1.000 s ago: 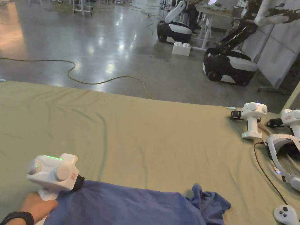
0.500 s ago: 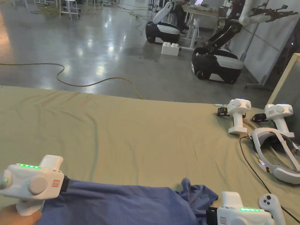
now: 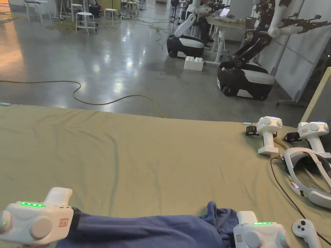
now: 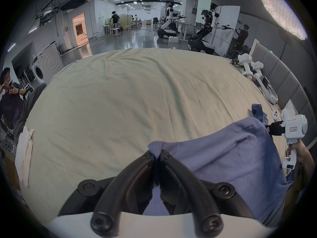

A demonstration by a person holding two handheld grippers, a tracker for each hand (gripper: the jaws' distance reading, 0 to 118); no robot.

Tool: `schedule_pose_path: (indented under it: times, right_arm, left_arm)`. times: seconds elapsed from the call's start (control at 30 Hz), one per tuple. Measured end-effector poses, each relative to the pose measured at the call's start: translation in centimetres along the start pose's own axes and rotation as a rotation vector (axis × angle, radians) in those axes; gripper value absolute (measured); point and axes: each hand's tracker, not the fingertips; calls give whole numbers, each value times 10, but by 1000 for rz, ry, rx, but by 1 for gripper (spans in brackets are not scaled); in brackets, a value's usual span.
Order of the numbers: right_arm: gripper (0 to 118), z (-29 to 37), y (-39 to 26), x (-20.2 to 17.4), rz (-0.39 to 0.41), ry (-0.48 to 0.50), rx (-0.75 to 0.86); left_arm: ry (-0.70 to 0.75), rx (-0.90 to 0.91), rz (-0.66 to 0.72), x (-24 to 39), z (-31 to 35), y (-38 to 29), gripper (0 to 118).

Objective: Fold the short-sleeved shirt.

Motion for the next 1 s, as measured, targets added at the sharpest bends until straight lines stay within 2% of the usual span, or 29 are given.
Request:
schedule_pose_path:
  times: [0.1, 0.3, 0.57, 0.8, 1.0]
  right_arm:
    - [2, 30, -6, 11, -79, -13, 96]
    - [2, 105, -12, 41, -126, -57, 268]
    - [2, 215, -4, 60, -117, -43, 465]
    - [2, 299, 28, 62, -54, -60, 632]
    - [2, 359, 63, 56, -51, -63, 737]
  left_arm:
    - [-2, 31, 11, -8, 15, -1, 7]
    - [-16, 131, 59, -25, 63, 2, 7]
    - [-12, 280, 58, -36, 145, 9, 7]
    - [6, 388, 70, -49, 208, 37, 7]
    - [23, 463, 51, -53, 253, 78, 7]
